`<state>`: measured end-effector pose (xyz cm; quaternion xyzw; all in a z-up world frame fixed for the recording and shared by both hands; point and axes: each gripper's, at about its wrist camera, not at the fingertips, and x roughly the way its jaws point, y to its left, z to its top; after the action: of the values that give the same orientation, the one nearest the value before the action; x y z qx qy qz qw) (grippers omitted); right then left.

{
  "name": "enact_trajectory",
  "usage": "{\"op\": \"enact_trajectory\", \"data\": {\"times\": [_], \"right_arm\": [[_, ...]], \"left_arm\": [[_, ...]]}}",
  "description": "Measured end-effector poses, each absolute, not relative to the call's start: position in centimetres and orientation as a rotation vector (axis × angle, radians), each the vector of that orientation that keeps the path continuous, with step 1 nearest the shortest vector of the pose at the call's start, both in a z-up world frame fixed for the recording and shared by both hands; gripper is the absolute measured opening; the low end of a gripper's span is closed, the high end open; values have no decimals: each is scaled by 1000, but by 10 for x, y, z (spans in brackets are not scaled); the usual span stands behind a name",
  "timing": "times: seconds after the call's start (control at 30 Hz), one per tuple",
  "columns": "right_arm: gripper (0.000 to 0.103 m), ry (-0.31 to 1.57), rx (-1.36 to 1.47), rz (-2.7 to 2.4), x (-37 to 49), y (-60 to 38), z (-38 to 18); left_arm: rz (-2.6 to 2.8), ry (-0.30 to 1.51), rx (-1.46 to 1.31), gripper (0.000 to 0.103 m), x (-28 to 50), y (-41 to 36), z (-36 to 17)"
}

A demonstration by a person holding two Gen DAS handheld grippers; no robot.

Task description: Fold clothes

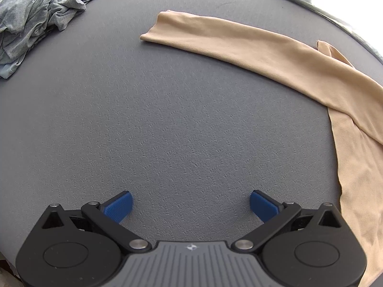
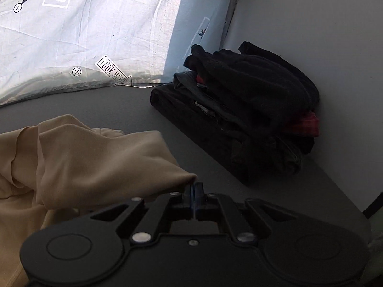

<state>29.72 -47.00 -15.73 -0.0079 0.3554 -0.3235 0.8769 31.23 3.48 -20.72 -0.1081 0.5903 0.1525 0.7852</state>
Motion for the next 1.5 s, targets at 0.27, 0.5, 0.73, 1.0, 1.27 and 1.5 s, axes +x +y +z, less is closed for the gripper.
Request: {"op": "enact_trajectory", "data": {"times": [0.27,0.5,0.73,1.0,1.27,1.5], "right_arm": [[3,889,86,-822,264,-504,-181],[25,781,57,-737,297,-466,-156],[24,662,101,-386,341,-417,-129],[25,806,374,-102,387,-373,-165],[35,887,658,-8,408,-357,-202],[21,886,720,-68,428,-353,-206]], "left_arm": [[308,1327,-191,103,326,34,-206],[197,1264,-124,103,348,11,-188],[112,1223,-68,103,381,-19,-184],[77,1231,-53,103,405,-35,-195],[55,1238,-53,103,414,-39,-198],[36,1214,-27,103,426,-46,-194]]}}
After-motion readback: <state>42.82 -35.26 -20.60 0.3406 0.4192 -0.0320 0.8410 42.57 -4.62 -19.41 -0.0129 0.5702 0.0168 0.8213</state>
